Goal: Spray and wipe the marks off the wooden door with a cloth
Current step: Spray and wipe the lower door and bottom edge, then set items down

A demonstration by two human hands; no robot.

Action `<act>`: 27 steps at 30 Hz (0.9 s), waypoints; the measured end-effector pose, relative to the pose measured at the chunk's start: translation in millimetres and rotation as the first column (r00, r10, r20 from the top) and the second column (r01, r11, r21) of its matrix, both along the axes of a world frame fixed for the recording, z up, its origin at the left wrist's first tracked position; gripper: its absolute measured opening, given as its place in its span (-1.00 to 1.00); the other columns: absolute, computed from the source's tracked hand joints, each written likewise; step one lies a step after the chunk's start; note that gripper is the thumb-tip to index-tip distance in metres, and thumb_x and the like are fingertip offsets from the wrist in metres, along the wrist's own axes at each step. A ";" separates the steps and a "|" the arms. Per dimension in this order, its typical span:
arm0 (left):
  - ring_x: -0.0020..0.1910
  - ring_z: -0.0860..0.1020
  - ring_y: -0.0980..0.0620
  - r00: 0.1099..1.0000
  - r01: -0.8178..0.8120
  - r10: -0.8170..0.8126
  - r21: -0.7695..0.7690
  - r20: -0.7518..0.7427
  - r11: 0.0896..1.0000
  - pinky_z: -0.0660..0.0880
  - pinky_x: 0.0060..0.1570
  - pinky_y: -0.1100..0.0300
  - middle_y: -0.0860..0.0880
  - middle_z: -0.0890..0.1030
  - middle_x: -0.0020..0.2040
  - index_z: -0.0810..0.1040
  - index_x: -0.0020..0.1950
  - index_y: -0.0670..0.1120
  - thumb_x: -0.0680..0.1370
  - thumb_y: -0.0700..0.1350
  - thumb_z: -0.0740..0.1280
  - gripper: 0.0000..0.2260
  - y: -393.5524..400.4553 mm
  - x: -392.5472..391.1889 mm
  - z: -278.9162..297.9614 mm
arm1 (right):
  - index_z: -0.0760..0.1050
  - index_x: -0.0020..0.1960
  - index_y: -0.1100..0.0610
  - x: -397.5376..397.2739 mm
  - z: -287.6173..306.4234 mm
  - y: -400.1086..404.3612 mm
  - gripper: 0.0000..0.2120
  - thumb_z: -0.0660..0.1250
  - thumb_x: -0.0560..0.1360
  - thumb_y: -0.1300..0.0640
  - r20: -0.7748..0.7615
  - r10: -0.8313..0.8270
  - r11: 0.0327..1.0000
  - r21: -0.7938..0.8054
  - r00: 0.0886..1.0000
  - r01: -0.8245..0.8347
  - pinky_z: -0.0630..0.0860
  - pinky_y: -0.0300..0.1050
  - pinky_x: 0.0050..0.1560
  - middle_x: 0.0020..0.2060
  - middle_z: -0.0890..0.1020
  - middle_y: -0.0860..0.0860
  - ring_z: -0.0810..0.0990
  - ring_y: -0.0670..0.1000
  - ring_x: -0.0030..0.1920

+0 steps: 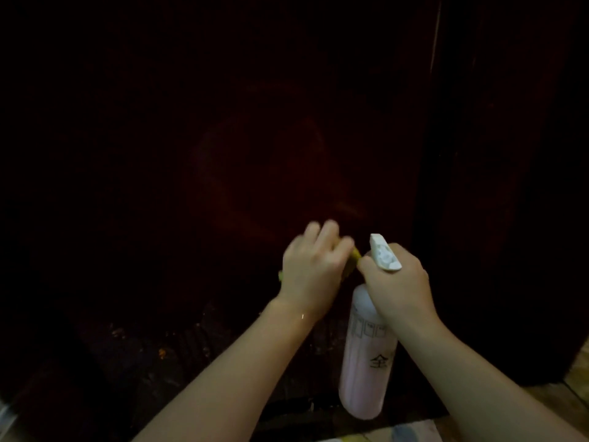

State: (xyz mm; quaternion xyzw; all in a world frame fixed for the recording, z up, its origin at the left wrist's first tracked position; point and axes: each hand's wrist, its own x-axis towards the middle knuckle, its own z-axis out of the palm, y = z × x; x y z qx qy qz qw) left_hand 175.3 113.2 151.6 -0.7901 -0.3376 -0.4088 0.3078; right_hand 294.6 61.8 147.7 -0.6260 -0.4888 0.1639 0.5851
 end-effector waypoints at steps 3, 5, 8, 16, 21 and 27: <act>-0.28 0.48 -0.07 0.996 0.012 -0.018 -0.072 -0.082 0.997 0.40 -0.44 0.13 -0.07 0.54 -0.21 0.56 -0.24 -0.10 0.38 -0.17 0.49 -0.89 -1.0 -5.1 -30.3 | 0.48 -0.20 -0.01 9.7 -9.9 -3.0 -0.92 0.36 0.43 0.11 0.025 0.010 0.997 -0.074 1.000 -0.008 0.35 -0.17 -0.38 -0.29 0.57 -0.04 0.53 -0.07 -0.27; -0.28 0.48 -0.05 0.999 0.014 -0.018 -0.089 -0.046 0.996 0.37 -0.45 0.15 -0.07 0.53 -0.20 0.56 -0.23 -0.11 0.42 -0.18 0.44 -0.92 -1.2 -4.6 -26.5 | 0.48 -0.16 -0.04 15.4 -15.7 -6.3 -0.91 0.37 0.45 0.11 0.063 0.050 0.992 -0.122 0.997 -0.042 0.36 -0.19 -0.37 -0.26 0.58 -0.05 0.54 -0.08 -0.24; -0.23 0.47 -0.01 0.992 0.047 -0.041 -0.050 0.123 0.998 0.35 -0.44 0.21 -0.07 0.52 -0.16 0.57 -0.18 -0.12 0.51 -0.14 0.24 -0.85 0.7 8.8 -4.3 | 0.47 -0.15 -0.01 25.1 -22.9 -8.7 -0.91 0.37 0.46 0.12 0.086 0.057 0.987 -0.157 0.995 -0.043 0.39 -0.15 -0.34 -0.24 0.57 -0.03 0.54 -0.06 -0.22; -0.26 0.49 -0.07 0.992 0.062 -0.073 -0.117 -0.098 0.991 0.42 -0.42 0.13 -0.07 0.54 -0.20 0.55 -0.26 -0.11 0.35 -0.23 0.44 -0.92 -1.8 32.3 -35.7 | 0.48 -0.18 0.02 39.3 -41.7 -12.4 -0.91 0.39 0.44 0.15 0.053 0.054 0.978 -0.206 0.997 -0.042 0.35 -0.17 -0.36 -0.28 0.57 -0.01 0.54 -0.04 -0.26; -0.15 0.50 0.01 0.982 0.103 -0.048 -0.303 0.184 0.947 0.47 -0.36 0.17 -0.05 0.51 -0.08 0.57 -0.08 -0.11 0.47 -0.19 0.39 -0.94 -14.1 10.9 -33.3 | 0.49 -0.23 0.07 29.5 -40.7 -13.9 -0.89 0.40 0.43 0.16 0.112 0.173 0.968 -0.200 0.978 -0.149 0.34 -0.19 -0.36 -0.34 0.55 -0.03 0.52 -0.05 -0.30; -0.07 0.49 0.24 0.725 0.323 0.006 -0.347 0.689 0.880 0.43 -0.12 0.42 0.07 0.46 0.00 0.44 0.09 0.04 0.55 -0.24 0.26 -0.79 -55.3 -44.9 -42.5 | 0.38 -0.29 0.06 -0.8 -44.0 -17.8 -0.79 0.39 0.43 0.21 0.093 0.531 0.825 -0.283 0.842 -0.489 0.37 -0.12 -0.29 -0.41 0.44 -0.10 0.42 -0.14 -0.39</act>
